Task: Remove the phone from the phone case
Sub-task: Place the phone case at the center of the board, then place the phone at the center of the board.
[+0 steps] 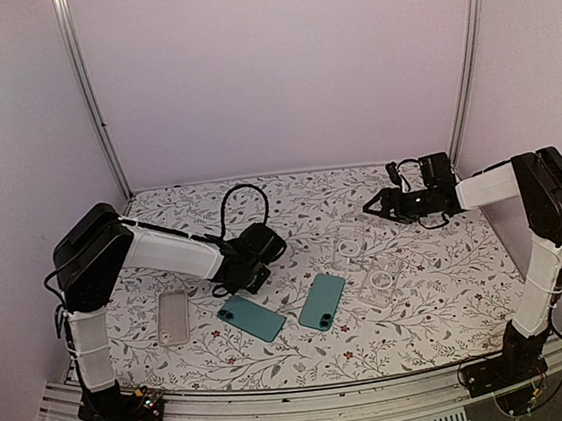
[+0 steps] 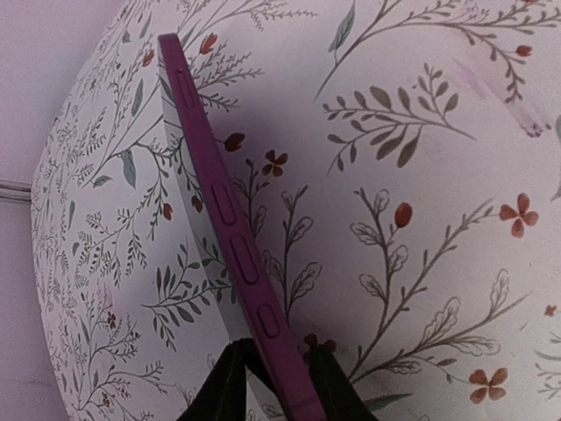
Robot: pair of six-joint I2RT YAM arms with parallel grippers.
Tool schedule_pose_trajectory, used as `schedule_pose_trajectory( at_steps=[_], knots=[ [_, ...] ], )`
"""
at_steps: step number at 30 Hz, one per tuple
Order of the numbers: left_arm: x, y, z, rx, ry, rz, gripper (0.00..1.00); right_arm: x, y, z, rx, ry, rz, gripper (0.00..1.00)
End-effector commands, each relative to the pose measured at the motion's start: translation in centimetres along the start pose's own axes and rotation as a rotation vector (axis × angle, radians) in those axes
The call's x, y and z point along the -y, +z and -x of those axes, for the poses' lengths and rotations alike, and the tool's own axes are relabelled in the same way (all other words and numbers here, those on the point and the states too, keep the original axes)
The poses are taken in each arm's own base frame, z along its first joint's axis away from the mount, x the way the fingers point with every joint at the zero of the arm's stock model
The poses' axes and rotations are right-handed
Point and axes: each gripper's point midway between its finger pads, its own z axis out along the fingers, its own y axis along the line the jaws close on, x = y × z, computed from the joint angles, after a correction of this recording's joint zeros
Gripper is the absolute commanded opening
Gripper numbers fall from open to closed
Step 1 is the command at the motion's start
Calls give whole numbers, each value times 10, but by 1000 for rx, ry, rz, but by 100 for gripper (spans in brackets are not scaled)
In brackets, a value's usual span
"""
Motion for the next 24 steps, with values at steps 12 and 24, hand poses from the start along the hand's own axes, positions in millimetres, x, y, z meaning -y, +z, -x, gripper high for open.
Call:
schedule_pose_trajectory(
  at_steps=[12, 24],
  knots=[
    [69, -13, -52, -192, 132, -299, 52, -28, -40, 12, 67, -45, -26, 85],
    [28, -70, 25, 13, 5, -322, 64, -64, -70, 49, 147, -132, -15, 88]
  ],
)
